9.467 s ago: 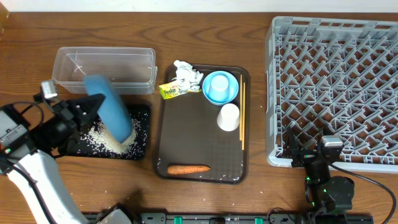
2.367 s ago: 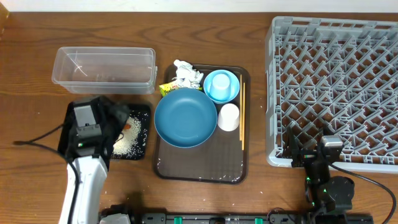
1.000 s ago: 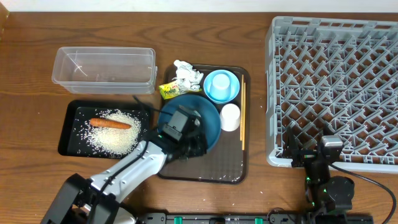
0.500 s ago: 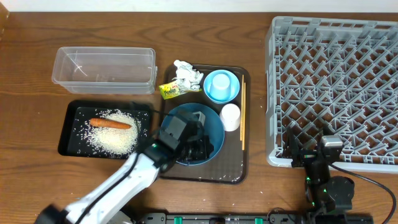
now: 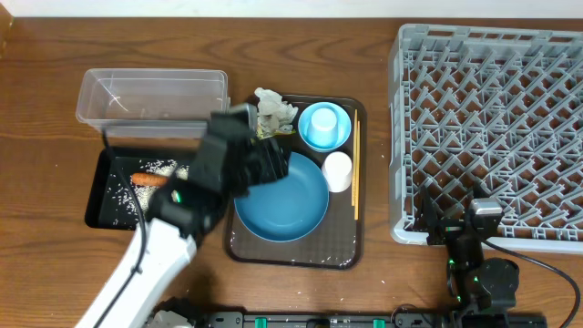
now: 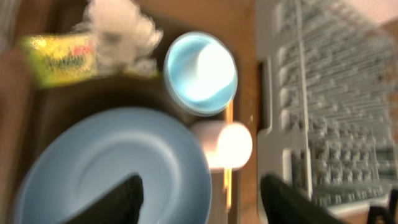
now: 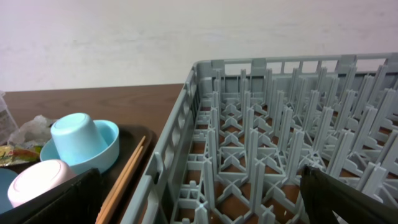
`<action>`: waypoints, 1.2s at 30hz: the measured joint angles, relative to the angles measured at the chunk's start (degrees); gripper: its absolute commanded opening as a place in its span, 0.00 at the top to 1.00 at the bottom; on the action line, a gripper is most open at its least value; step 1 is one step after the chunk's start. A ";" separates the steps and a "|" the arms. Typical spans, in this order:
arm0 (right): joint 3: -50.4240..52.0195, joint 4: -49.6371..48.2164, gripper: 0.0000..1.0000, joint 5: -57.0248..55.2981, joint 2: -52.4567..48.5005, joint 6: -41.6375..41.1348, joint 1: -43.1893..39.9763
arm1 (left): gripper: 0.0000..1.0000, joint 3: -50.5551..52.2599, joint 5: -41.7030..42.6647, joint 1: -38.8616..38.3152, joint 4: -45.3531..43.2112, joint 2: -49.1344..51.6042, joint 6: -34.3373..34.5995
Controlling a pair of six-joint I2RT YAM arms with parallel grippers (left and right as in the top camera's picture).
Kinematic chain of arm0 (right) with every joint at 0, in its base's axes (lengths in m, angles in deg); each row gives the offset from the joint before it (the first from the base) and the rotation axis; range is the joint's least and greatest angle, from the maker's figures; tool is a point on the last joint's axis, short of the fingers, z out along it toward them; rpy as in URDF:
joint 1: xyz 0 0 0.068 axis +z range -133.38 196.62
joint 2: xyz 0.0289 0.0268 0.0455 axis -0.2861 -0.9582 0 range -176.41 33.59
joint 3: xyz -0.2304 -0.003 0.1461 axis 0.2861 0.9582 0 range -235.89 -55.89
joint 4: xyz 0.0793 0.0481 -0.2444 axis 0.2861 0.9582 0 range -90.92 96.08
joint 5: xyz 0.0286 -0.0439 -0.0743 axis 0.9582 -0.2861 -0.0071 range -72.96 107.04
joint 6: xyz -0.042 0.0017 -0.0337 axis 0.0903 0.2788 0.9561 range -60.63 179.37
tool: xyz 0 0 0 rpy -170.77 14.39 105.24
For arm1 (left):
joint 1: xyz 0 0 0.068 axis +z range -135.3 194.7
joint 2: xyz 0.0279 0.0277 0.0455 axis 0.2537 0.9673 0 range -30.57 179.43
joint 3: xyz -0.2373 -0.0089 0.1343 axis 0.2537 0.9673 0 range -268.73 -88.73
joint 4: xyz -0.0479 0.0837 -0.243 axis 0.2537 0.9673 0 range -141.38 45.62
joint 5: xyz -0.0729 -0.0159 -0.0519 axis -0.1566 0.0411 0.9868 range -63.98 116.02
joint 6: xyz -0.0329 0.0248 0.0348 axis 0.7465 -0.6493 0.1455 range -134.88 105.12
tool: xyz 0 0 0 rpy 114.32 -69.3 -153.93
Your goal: Sort waste into correct bins and load items into the dishwasher rack
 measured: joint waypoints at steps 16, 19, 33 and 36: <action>0.02 0.02 0.01 0.00 -0.11 0.00 0.00 | 0.13 -42.18 -1.07 2.95 23.50 35.01 -23.12; 0.02 0.02 0.01 0.00 -0.11 0.00 0.00 | 0.13 -42.18 -2.91 3.78 21.57 38.18 -25.14; 0.02 0.02 0.01 0.00 -0.11 0.00 0.00 | 0.14 -42.18 -8.39 6.23 16.70 50.51 -33.92; 0.02 0.02 0.01 0.00 -0.11 0.00 0.00 | 0.19 -42.18 -8.57 6.38 15.80 51.78 -34.56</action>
